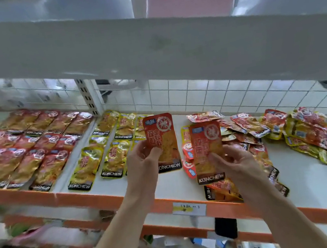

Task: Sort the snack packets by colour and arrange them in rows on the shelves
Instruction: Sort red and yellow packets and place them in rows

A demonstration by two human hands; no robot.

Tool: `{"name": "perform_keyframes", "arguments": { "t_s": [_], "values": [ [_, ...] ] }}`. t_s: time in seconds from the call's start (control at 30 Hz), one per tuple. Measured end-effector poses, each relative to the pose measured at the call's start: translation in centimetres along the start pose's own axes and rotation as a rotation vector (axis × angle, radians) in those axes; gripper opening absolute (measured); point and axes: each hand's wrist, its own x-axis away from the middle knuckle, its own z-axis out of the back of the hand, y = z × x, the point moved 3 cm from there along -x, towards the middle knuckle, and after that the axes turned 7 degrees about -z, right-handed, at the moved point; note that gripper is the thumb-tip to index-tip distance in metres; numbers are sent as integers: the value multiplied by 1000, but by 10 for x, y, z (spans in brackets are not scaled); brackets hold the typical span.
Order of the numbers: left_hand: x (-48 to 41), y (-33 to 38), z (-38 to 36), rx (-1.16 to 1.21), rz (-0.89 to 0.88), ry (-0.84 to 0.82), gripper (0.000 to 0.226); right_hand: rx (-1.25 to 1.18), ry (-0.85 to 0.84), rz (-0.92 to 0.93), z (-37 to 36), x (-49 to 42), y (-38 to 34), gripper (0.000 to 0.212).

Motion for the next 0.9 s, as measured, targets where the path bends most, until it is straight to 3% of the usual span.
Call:
{"name": "perform_keyframes", "arguments": {
  "t_s": [0.43,0.63,0.9],
  "values": [
    [-26,25,197,-184,-109,-47,11,-151,41,-54,-198,5,6,13],
    [-35,25,283,-192,-80,-9,11,-155,82,-82,-277,13,19,13],
    [-46,27,344,-143,-22,12,7,-47,56,-56,-337,22,18,10]
  ]
}}
